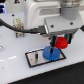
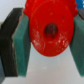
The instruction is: Insert the blue gear onto the right peg, followed by the red gear
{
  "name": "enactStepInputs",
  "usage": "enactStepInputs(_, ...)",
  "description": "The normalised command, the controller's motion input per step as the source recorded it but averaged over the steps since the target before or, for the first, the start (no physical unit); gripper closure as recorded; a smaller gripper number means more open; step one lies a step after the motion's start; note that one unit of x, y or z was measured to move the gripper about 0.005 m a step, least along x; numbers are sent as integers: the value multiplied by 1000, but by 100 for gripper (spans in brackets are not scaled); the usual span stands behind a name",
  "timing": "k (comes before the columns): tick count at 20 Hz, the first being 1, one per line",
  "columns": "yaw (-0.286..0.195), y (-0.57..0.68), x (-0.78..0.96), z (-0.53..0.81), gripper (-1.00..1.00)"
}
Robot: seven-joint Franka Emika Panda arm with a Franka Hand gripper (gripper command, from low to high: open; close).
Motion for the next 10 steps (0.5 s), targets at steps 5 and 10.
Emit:
enactStepInputs(5, 0, -226, 84, -216, 100)
enactStepInputs(10, 0, -79, 67, 41, 100)
